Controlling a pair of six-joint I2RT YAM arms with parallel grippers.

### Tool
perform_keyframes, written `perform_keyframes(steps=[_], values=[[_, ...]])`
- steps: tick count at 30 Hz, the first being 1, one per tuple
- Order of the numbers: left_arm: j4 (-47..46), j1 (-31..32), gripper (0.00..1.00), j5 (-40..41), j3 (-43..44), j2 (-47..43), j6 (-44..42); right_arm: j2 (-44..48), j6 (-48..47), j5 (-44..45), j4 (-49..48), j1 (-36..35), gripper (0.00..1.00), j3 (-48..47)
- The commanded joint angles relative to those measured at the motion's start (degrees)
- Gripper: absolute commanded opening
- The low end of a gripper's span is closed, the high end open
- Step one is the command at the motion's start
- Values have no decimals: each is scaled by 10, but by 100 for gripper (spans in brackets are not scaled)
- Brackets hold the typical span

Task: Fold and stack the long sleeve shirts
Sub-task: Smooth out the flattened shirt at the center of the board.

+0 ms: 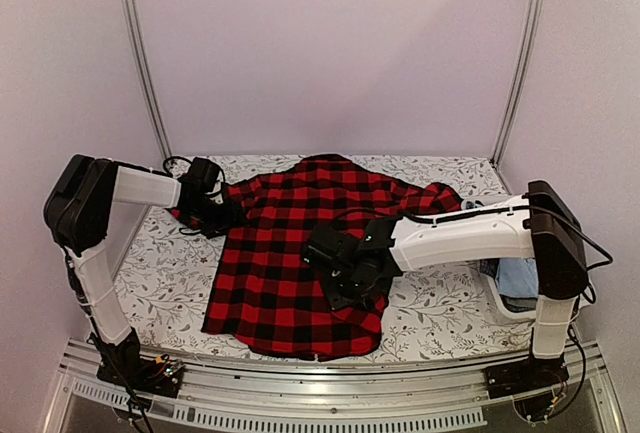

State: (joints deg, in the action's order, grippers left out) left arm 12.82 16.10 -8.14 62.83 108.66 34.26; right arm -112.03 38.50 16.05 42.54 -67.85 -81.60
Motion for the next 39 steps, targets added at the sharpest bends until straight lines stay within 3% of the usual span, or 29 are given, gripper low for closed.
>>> perform_keyframes(steps=[1, 14, 23, 39], values=[[41, -7, 70, 18, -1, -4, -5, -44, -9, 3, 12, -20, 44, -28], [54, -10, 70, 29, 6, 5, -14, -63, 9, -18, -20, -22, 43, 13], [57, -18, 70, 36, 12, 18, -17, -19, 41, 6, -6, -22, 16, 49], [61, -33, 70, 27, 23, 29, -24, 92, 94, 18, 22, -22, 8, 126]])
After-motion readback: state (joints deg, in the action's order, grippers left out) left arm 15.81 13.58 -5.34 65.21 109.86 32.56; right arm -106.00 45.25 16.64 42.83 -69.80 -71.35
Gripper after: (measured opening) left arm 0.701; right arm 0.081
